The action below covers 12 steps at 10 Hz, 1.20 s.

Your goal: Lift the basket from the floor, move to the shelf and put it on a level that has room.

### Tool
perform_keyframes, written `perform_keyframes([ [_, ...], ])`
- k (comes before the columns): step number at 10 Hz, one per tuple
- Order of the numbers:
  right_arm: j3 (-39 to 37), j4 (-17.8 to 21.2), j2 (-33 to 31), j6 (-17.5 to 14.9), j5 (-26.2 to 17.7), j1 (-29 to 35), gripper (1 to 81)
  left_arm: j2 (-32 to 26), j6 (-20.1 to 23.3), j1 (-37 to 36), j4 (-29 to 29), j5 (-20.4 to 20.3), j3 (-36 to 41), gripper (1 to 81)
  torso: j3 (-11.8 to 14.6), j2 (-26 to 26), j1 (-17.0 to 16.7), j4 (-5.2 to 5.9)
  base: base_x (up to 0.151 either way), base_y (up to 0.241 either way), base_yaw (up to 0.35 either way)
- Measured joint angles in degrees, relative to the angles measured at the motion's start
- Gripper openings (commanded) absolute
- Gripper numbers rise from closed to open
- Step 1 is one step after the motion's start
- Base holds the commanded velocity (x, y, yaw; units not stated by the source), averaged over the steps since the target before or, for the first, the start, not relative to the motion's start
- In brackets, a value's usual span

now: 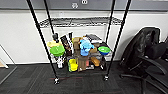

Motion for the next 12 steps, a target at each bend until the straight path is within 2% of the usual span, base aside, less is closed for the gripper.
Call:
perform_keyframes([
  [2, 0.0, 0.0, 0.0, 1.3, 1.0, 0.0, 1.0, -1.9, 0.0, -0.1, -0.1, 0.4, 3.1, 1.0, 0.0, 3.9, -2.5, 0.0, 0.0, 0.0, 0.0],
  [7, 1.7, 0.3, -1.4, 1.5, 2.4, 0.5, 1.0, -3.6, 0.0, -1.6, -0.1, 0.3, 6.5, 1.0, 0.7, 12.9, -8.1, 0.0, 0.0, 0.0, 0.0],
  [12, 3.5, 0.3, -2.5, 1.6, 3.2, 0.5, 1.0, -3.6, 0.0, -2.1, -0.2, 0.9, 7.1, 1.0, 9.4, 21.8, -13.9, 0.0, 0.0, 0.0, 0.0],
])
